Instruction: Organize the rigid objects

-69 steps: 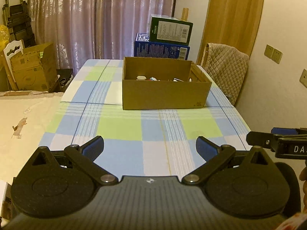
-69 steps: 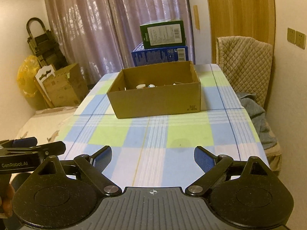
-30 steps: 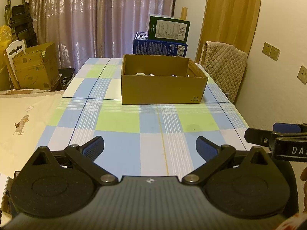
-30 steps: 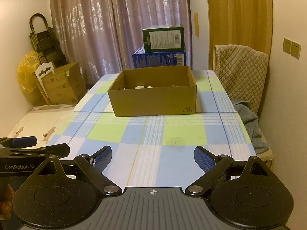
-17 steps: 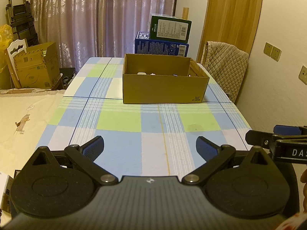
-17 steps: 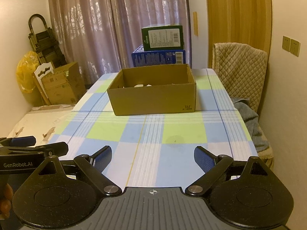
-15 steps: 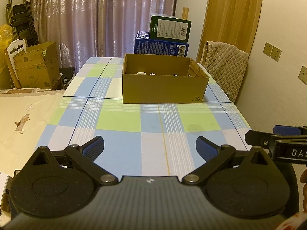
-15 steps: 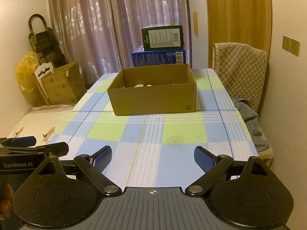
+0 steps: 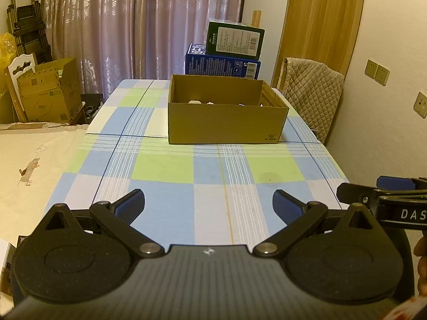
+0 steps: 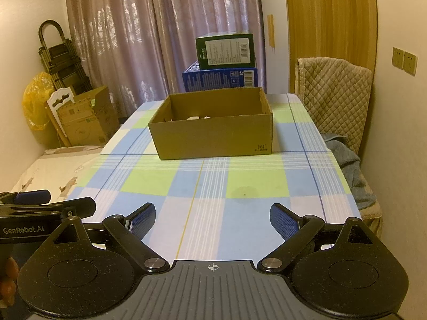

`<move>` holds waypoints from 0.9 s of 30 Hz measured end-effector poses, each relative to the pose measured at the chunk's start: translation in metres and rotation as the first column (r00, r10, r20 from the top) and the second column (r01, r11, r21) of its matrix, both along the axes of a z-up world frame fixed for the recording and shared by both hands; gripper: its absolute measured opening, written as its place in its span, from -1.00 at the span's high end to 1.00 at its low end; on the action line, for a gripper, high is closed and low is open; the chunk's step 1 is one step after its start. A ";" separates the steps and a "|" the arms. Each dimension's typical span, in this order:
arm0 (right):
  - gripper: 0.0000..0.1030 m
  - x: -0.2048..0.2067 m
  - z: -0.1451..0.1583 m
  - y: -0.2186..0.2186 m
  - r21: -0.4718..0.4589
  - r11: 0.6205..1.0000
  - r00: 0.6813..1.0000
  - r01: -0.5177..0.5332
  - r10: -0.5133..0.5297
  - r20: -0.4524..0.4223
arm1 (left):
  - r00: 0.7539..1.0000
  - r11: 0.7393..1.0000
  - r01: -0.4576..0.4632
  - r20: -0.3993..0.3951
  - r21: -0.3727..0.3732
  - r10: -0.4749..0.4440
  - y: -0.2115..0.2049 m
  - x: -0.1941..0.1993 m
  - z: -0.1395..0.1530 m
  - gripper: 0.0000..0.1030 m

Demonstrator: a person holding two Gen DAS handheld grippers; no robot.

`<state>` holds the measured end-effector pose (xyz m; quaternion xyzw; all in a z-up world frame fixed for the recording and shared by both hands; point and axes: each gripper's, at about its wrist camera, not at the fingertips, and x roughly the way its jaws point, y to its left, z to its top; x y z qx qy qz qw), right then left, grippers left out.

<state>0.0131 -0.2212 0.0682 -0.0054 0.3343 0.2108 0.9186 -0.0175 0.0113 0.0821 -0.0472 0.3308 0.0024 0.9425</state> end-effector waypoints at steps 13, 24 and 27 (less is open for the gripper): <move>-0.75 0.000 0.000 0.001 0.003 1.000 1.000 0.001 -0.001 0.000 | 1.000 1.000 0.000 -0.002 -0.001 0.000 0.000 0.000 0.000 -0.96; -0.75 -0.001 -0.002 0.000 0.004 1.000 1.000 0.002 -0.002 -0.003 | 1.000 1.000 0.002 -0.004 0.000 -0.002 -0.001 -0.001 -0.001 -0.96; -0.75 -0.001 -0.002 0.000 0.004 1.000 1.000 0.002 -0.002 -0.004 | 1.000 1.000 0.003 -0.005 -0.003 -0.003 -0.002 0.000 -0.001 -0.96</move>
